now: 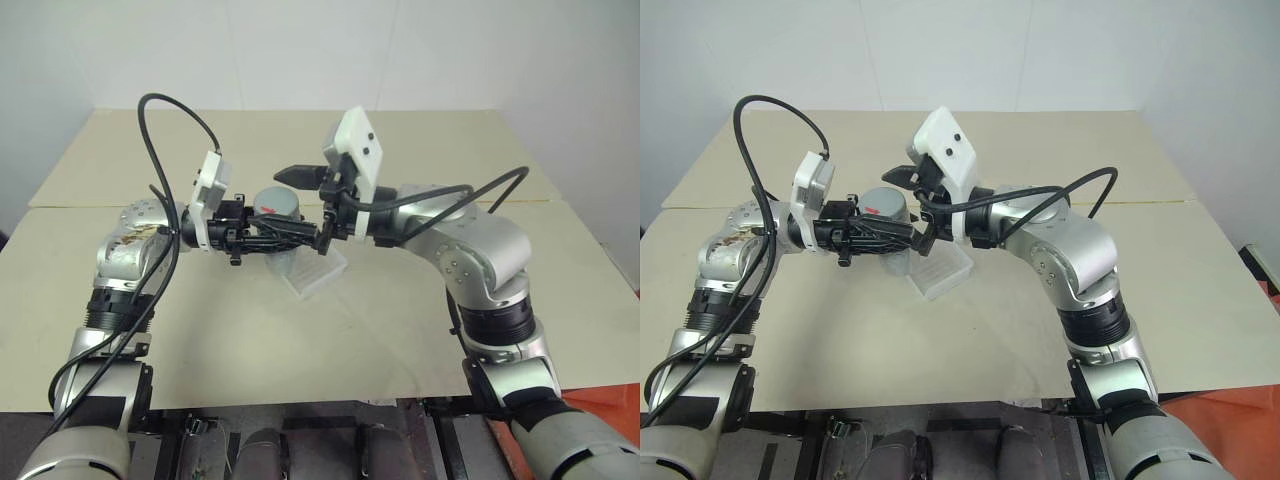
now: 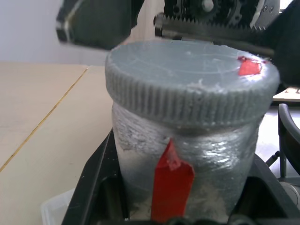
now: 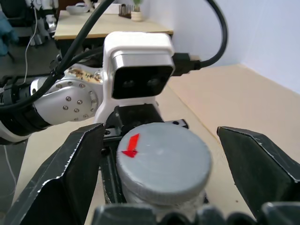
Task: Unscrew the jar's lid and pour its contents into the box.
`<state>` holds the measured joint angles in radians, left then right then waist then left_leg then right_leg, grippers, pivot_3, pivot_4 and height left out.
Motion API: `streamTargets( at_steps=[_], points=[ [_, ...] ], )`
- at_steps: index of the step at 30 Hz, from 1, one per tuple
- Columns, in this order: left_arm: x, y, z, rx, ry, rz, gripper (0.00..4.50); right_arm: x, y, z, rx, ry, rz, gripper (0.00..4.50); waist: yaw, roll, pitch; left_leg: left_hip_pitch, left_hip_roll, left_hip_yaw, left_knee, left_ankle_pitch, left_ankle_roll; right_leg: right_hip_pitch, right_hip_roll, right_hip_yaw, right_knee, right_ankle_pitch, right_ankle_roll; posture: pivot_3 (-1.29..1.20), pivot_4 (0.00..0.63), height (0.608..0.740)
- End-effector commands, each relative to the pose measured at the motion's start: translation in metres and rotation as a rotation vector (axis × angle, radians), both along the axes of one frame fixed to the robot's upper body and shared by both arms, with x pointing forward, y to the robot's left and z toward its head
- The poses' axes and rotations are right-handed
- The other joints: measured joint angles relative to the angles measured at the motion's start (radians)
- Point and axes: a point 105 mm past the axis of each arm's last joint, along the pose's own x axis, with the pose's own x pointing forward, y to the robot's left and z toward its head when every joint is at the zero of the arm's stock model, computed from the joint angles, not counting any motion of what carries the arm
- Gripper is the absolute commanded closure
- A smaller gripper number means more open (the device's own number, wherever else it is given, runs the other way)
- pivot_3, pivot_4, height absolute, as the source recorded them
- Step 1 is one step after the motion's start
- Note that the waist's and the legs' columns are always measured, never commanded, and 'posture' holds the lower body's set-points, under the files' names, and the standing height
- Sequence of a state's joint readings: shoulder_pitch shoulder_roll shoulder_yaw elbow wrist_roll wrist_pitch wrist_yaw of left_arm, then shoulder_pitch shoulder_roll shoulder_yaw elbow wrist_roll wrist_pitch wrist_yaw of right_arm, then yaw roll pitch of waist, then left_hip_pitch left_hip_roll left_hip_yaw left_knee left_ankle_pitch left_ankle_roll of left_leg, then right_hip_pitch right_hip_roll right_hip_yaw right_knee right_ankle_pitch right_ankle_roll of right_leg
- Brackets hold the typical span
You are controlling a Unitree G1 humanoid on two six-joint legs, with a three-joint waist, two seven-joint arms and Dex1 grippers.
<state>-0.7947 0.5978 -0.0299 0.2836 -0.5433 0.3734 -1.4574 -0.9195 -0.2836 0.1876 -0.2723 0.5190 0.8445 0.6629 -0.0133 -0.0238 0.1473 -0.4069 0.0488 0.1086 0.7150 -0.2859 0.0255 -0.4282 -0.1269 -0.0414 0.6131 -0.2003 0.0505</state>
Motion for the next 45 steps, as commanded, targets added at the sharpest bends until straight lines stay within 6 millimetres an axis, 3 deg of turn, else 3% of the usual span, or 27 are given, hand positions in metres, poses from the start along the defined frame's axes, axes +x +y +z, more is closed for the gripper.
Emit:
streamTargets(
  at_steps=[1, 16, 24, 33, 40, 45],
  points=[
    [-0.005, -0.001, 0.012, -0.009, -0.065, -0.012, 2.56, -0.001, 0.004, 0.009, 0.035, -0.037, -0.003, 0.04, 0.000, 0.000, 0.000, 0.000, 0.000, 0.000, 0.000, 0.000, 0.000, 0.000, 0.000, 0.000, 0.000, 0.000, 0.000, 0.00, 0.150, 0.740],
    [-0.013, 0.010, 0.008, -0.003, -0.067, -0.004, 2.56, 0.011, -0.013, -0.002, 0.019, 0.005, -0.064, 0.04, -0.001, 0.000, 0.000, 0.000, 0.000, 0.000, 0.000, 0.000, 0.000, 0.000, 0.000, 0.000, 0.000, 0.000, 0.000, 0.00, 0.150, 0.740],
    [-0.022, 0.016, 0.012, 0.002, -0.082, -0.006, 2.56, 0.025, -0.034, -0.013, -0.005, 0.041, -0.139, 0.04, -0.001, 0.000, 0.000, 0.000, 0.000, 0.000, 0.000, 0.000, 0.000, 0.000, 0.000, 0.000, 0.000, 0.000, 0.000, 0.00, 0.150, 0.740],
    [-0.032, 0.022, 0.010, 0.016, -0.081, -0.014, 2.56, 0.031, -0.055, -0.007, 0.024, 0.054, -0.182, 0.04, 0.005, 0.000, 0.000, 0.000, 0.000, 0.000, 0.000, -0.001, 0.001, 0.000, 0.000, 0.000, 0.000, 0.000, 0.000, 0.00, 0.150, 0.740],
    [-0.029, 0.024, 0.009, 0.014, -0.072, 0.008, 2.56, 0.027, -0.069, -0.008, -0.009, 0.043, -0.179, 0.04, -0.001, 0.000, 0.000, 0.000, 0.000, 0.000, 0.000, -0.001, 0.001, 0.000, 0.000, 0.000, 0.000, 0.000, 0.000, 0.00, 0.150, 0.740],
    [-0.015, 0.022, 0.008, 0.007, -0.074, 0.060, 2.56, 0.003, -0.061, 0.003, 0.006, 0.023, -0.039, 0.04, 0.000, 0.000, 0.000, 0.000, 0.000, 0.000, 0.000, -0.001, 0.001, 0.000, 0.000, 0.000, -0.001, 0.000, 0.000, 0.00, 0.150, 0.740]
  ],
)
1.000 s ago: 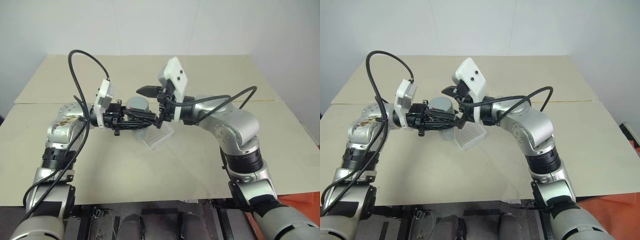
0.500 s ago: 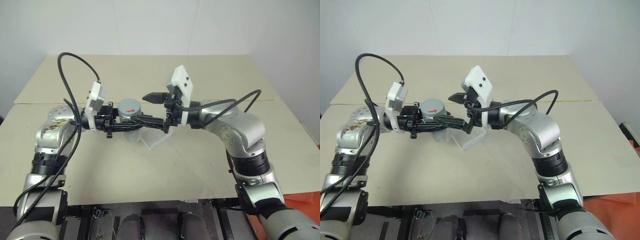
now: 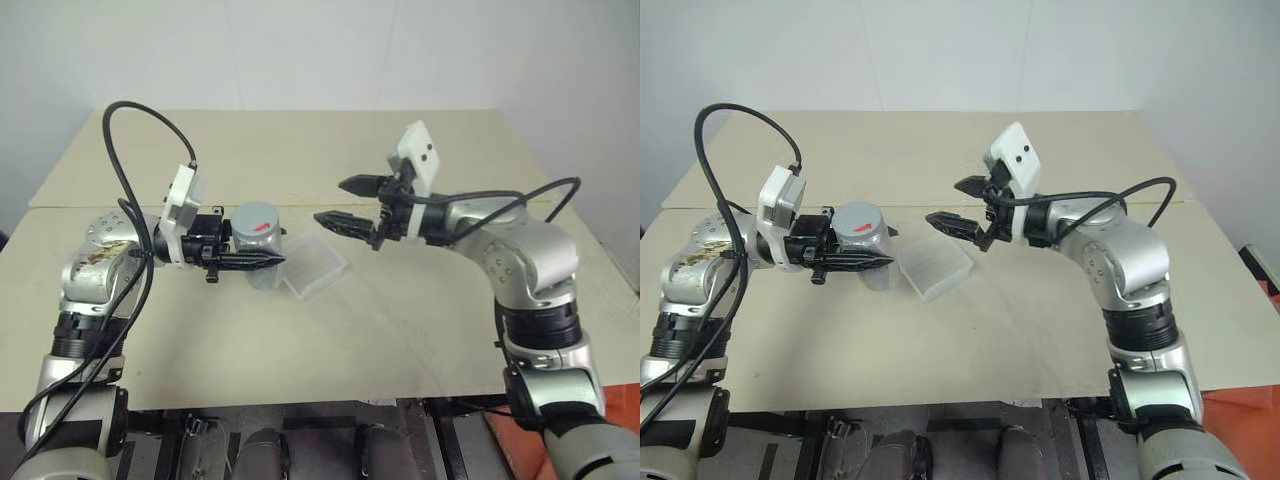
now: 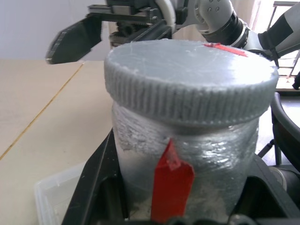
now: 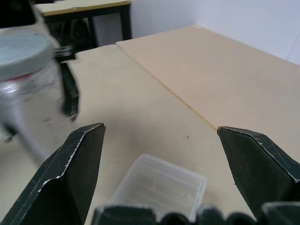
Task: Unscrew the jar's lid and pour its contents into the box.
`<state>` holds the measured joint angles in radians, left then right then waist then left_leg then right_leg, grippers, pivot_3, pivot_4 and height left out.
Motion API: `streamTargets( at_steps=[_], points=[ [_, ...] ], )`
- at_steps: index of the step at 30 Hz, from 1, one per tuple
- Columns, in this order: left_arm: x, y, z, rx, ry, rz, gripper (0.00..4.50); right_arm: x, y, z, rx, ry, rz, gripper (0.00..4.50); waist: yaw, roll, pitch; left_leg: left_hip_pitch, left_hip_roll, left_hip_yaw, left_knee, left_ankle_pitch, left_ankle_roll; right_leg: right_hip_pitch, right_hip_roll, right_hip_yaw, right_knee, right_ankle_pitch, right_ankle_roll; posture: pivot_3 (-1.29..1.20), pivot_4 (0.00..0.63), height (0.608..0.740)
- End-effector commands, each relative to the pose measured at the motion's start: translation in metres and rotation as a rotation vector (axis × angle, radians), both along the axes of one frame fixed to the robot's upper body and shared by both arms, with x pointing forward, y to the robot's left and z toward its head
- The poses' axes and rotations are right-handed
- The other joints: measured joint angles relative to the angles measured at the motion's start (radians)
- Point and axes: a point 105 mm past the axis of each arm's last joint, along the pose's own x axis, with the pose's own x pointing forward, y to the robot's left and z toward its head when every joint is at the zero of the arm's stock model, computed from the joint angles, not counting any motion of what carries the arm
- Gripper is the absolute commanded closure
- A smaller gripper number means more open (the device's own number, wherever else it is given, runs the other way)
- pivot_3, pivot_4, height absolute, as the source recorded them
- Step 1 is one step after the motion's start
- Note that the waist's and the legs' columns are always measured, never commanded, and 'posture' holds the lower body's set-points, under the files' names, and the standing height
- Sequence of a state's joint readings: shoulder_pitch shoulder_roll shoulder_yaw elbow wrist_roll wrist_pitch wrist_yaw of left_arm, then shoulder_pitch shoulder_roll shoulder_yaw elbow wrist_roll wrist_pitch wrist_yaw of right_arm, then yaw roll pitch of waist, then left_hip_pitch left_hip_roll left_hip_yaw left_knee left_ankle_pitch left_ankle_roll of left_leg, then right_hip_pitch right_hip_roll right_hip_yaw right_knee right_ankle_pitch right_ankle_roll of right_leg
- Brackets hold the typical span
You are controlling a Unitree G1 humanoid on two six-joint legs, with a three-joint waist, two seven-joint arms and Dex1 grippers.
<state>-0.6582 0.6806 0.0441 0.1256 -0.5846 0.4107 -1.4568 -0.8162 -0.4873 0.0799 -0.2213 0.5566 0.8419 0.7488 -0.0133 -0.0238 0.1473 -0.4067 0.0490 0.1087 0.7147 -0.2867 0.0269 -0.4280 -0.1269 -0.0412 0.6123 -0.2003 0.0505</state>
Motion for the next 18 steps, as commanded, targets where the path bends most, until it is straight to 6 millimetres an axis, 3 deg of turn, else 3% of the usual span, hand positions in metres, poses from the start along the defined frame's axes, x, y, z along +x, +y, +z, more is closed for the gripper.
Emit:
streamTargets(
  at_steps=[1, 4, 10, 18],
  points=[
    [0.009, -0.002, 0.011, -0.011, -0.063, 0.034, 2.56, -0.028, 0.012, 0.027, 0.069, -0.073, 0.142, 0.04, 0.000, 0.000, 0.000, 0.000, 0.000, 0.000, 0.000, 0.000, 0.000, 0.000, 0.000, 0.000, 0.000, 0.000, 0.000, 0.00, 0.150, 0.740],
    [0.019, -0.007, 0.013, -0.028, -0.062, 0.060, 2.56, -0.037, 0.026, 0.030, 0.091, -0.079, 0.188, 0.04, 0.001, 0.000, 0.000, 0.000, 0.000, 0.000, 0.000, 0.000, 0.000, 0.000, 0.000, 0.000, 0.000, 0.000, 0.000, 0.00, 0.150, 0.740],
    [0.021, -0.018, 0.009, -0.025, -0.064, 0.030, 2.56, -0.036, 0.052, 0.037, 0.114, -0.078, 0.200, 0.04, -0.001, 0.000, 0.000, 0.000, 0.000, 0.000, 0.000, 0.000, 0.000, 0.000, 0.000, 0.000, 0.000, 0.000, 0.000, 0.00, 0.150, 0.740],
    [0.020, -0.023, 0.008, -0.028, -0.065, 0.005, 2.56, -0.029, 0.068, 0.035, 0.088, -0.080, 0.184, 0.04, 0.001, 0.000, 0.000, 0.000, 0.000, 0.000, 0.000, 0.000, 0.000, 0.000, 0.000, 0.000, 0.000, 0.000, 0.000, 0.00, 0.150, 0.740]
  ],
)
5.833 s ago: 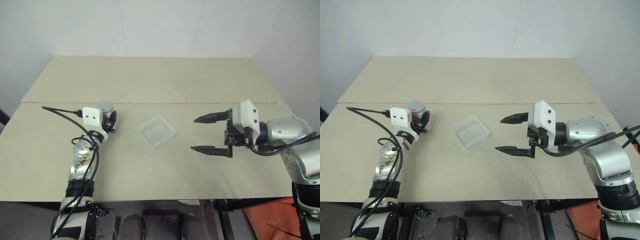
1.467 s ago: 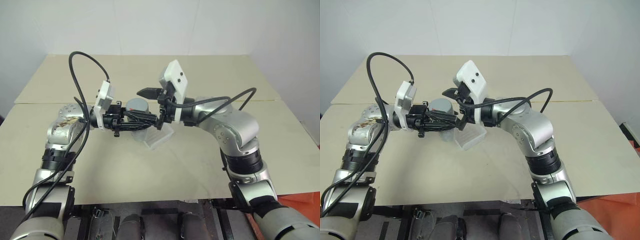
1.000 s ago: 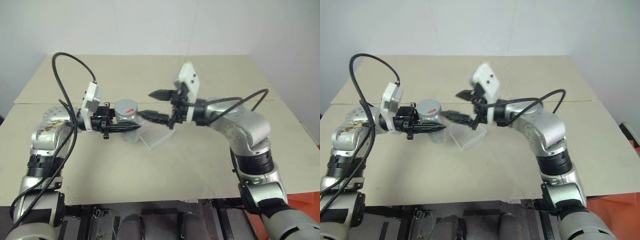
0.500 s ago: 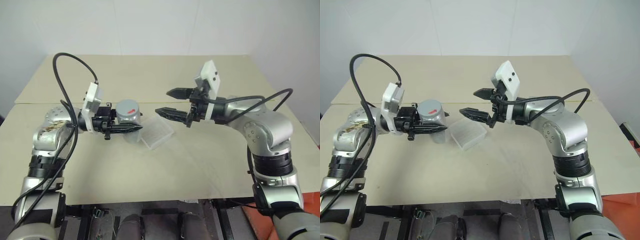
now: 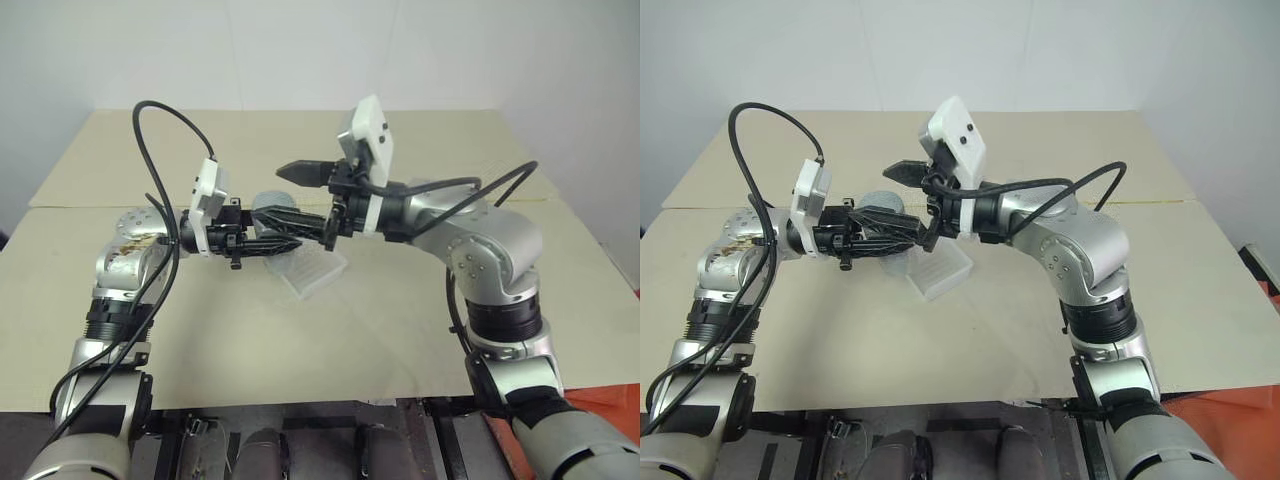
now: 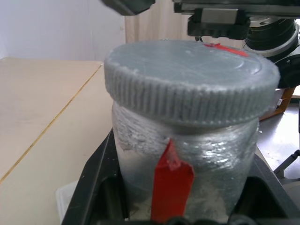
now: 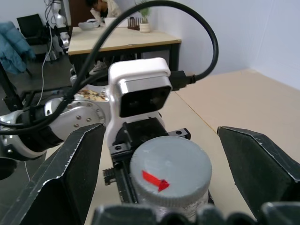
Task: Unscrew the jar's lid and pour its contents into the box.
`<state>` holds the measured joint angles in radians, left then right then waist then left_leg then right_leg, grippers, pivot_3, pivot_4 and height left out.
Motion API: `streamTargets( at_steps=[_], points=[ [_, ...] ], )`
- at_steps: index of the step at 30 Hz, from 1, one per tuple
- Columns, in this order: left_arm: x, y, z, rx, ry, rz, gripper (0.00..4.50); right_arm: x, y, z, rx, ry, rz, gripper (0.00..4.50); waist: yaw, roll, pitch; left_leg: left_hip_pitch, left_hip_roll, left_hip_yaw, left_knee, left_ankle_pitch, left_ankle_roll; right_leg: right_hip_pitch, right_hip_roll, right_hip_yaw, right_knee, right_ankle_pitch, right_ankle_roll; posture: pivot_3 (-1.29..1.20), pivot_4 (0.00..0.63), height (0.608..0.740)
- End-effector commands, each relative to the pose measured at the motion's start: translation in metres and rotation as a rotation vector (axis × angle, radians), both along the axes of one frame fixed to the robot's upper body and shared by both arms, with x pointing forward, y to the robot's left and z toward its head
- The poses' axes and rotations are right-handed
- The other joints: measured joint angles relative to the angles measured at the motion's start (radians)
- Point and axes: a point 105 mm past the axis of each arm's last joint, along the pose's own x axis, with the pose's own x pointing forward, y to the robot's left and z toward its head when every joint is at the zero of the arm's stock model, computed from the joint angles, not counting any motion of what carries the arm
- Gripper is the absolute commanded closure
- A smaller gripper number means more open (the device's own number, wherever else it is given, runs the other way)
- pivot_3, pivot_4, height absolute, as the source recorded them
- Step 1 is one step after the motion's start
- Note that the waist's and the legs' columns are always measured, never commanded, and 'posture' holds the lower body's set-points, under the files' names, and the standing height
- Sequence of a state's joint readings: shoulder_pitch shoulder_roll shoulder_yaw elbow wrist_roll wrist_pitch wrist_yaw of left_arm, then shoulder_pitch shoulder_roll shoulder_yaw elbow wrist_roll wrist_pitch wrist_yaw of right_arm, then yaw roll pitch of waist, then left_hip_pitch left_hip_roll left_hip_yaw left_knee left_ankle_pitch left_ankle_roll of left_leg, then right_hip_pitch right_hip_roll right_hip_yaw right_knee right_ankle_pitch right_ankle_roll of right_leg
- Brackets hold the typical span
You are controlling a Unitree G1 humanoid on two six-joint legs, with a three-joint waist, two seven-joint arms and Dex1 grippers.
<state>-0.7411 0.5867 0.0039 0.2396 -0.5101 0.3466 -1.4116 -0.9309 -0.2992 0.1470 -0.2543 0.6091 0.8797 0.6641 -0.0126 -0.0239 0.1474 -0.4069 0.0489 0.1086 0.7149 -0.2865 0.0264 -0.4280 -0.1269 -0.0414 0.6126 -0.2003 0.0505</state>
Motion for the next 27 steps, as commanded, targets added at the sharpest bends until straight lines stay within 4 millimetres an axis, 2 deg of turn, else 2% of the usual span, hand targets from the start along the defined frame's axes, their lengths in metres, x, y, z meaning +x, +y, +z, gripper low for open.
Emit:
streamTargets(
  at_steps=[1, 11, 27],
  points=[
    [-0.002, -0.005, 0.010, -0.005, -0.049, -0.029, 2.56, -0.002, 0.006, 0.008, 0.000, -0.042, 0.005, 0.04, 0.000, 0.000, 0.000, 0.000, 0.000, 0.000, 0.000, 0.000, 0.000, 0.000, 0.000, 0.000, 0.000, 0.000, 0.000, 0.00, 0.150, 0.740],
    [-0.004, -0.004, 0.009, 0.000, -0.052, -0.040, 2.56, 0.004, 0.013, 0.004, 0.003, -0.032, 0.004, 0.04, -0.002, 0.000, 0.000, 0.000, 0.000, 0.000, 0.000, 0.000, 0.000, 0.000, 0.000, 0.000, 0.000, 0.000, 0.000, 0.00, 0.150, 0.740],
    [-0.011, 0.012, 0.013, 0.010, -0.058, -0.021, 2.56, 0.018, -0.017, -0.007, -0.032, -0.022, -0.066, 0.04, -0.002, 0.000, 0.000, 0.000, 0.000, 0.000, 0.000, 0.000, 0.000, 0.000, 0.000, 0.000, 0.000, 0.000, 0.000, 0.00, 0.150, 0.740]
  ],
)
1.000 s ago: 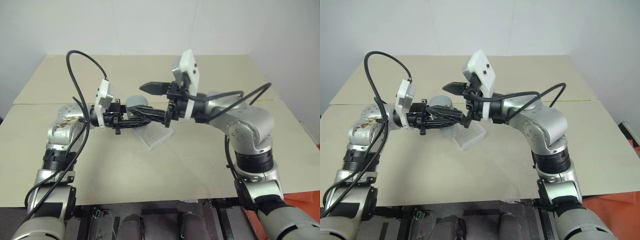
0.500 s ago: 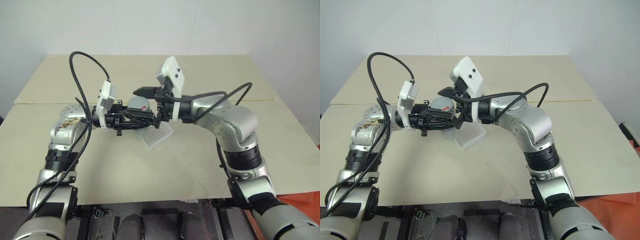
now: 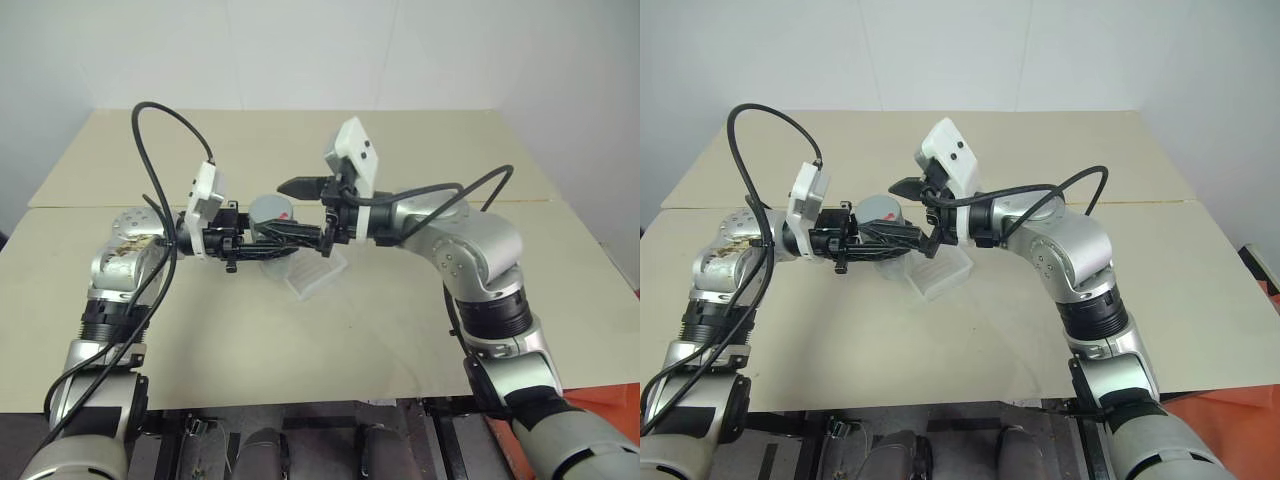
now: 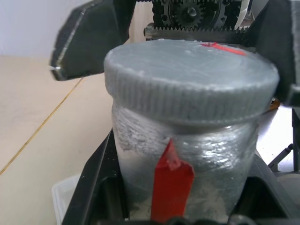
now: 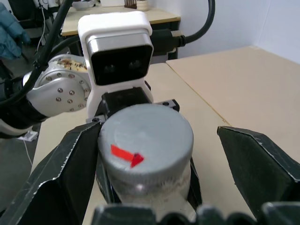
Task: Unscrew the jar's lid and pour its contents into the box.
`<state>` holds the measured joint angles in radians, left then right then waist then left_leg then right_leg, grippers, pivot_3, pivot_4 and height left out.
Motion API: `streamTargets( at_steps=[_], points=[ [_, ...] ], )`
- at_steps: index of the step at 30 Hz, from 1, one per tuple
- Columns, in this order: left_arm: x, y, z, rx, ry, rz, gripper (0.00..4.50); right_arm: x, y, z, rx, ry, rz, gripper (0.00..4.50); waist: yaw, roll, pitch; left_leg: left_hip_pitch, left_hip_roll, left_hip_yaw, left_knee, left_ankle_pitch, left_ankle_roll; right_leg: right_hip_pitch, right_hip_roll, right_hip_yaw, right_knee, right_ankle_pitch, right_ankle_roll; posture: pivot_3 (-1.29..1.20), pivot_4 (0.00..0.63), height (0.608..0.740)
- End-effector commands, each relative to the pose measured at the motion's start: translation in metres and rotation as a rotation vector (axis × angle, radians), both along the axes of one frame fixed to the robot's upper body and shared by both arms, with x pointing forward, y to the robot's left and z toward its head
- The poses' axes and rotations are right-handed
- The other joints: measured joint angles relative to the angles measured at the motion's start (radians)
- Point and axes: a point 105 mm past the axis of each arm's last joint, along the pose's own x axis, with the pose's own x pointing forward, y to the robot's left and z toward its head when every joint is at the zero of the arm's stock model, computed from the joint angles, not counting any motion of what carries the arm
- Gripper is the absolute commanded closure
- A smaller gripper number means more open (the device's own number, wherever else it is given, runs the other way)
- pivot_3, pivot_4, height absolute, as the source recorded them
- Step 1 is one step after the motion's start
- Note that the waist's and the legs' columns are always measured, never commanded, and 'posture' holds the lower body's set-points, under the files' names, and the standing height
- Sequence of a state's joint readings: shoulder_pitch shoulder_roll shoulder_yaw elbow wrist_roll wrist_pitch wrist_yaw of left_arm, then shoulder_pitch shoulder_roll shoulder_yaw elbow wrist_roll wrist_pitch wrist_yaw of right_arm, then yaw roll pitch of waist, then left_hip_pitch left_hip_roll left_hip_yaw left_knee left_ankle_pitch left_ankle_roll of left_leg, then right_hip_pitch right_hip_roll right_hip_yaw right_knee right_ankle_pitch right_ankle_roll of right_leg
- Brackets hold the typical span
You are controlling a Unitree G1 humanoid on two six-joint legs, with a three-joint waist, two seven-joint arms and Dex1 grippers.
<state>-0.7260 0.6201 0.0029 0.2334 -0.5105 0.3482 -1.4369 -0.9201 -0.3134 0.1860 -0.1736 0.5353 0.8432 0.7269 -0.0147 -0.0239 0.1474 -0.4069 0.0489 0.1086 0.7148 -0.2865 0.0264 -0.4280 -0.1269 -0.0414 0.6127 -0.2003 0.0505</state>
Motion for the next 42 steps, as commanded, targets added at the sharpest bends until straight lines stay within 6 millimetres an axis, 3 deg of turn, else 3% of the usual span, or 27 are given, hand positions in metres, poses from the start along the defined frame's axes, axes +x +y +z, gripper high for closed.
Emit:
streamTargets(
  at_steps=[1, 12, 20, 25, 29, 36, 42],
  points=[
    [-0.008, 0.005, 0.016, -0.020, -0.064, -0.017, 2.56, 0.005, -0.017, 0.013, 0.032, -0.055, -0.053, 0.04, 0.000, 0.000, 0.000, 0.000, 0.000, 0.000, 0.000, 0.000, 0.000, 0.000, 0.000, 0.000, 0.000, 0.000, 0.000, 0.00, 0.150, 0.740],
    [-0.015, 0.009, 0.017, -0.018, -0.054, -0.016, 2.56, 0.016, -0.041, 0.013, 0.031, -0.054, -0.136, 0.04, 0.002, 0.000, 0.000, 0.000, 0.000, 0.000, 0.000, 0.000, 0.000, 0.000, 0.000, 0.000, 0.000, 0.000, 0.000, 0.00, 0.150, 0.740],
    [-0.014, 0.009, 0.016, -0.023, -0.045, -0.004, 2.56, 0.012, -0.053, 0.010, 0.012, -0.051, -0.149, 0.04, 0.000, 0.000, 0.000, 0.000, 0.000, 0.000, 0.000, 0.000, 0.000, 0.000, 0.000, 0.000, 0.000, 0.000, 0.000, 0.00, 0.150, 0.740],
    [-0.003, 0.003, 0.015, -0.035, -0.040, 0.022, 2.56, -0.016, -0.042, 0.012, 0.021, -0.069, -0.011, 0.04, 0.003, 0.000, 0.000, 0.000, 0.000, 0.000, 0.000, 0.000, 0.000, 0.000, 0.000, 0.000, 0.000, 0.000, 0.000, 0.00, 0.150, 0.740],
    [0.002, -0.005, 0.015, -0.037, -0.040, 0.009, 2.56, -0.024, -0.023, 0.013, 0.041, -0.069, 0.042, 0.04, 0.002, 0.000, 0.000, 0.001, 0.000, 0.000, 0.000, 0.000, 0.000, 0.001, 0.000, 0.000, 0.000, 0.000, 0.000, 0.00, 0.150, 0.740],
    [0.002, -0.011, 0.014, -0.036, -0.039, -0.022, 2.56, -0.020, 0.004, 0.018, 0.070, -0.072, 0.049, 0.04, 0.000, 0.000, 0.000, 0.000, 0.000, 0.000, 0.000, 0.000, 0.000, 0.000, 0.000, 0.000, 0.000, 0.000, 0.000, 0.00, 0.150, 0.740],
    [0.000, -0.011, 0.013, -0.035, -0.038, -0.032, 2.56, -0.015, 0.014, 0.023, 0.090, -0.076, 0.041, 0.04, 0.002, 0.000, 0.000, 0.000, 0.000, 0.000, 0.000, 0.000, 0.000, 0.000, 0.000, 0.000, 0.000, 0.000, 0.000, 0.00, 0.150, 0.740]
  ],
)
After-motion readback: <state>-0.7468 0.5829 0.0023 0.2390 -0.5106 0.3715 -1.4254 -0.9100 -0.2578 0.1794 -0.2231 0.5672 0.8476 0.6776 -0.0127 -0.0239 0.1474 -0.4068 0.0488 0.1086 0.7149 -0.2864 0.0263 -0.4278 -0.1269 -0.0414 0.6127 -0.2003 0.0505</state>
